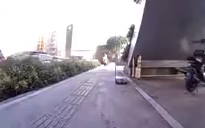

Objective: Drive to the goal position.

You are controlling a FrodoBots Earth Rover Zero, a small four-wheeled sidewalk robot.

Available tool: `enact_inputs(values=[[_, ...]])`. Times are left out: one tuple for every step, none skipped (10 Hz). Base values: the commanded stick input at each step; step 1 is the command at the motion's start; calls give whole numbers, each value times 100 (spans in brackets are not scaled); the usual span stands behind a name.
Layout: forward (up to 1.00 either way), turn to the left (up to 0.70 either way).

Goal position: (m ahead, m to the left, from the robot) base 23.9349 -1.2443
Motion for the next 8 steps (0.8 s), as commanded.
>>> enact_inputs(values=[[45,0],[45,0],[45,0],[45,-3],[45,-27],[45,-27],[45,-27],[45,-14]])
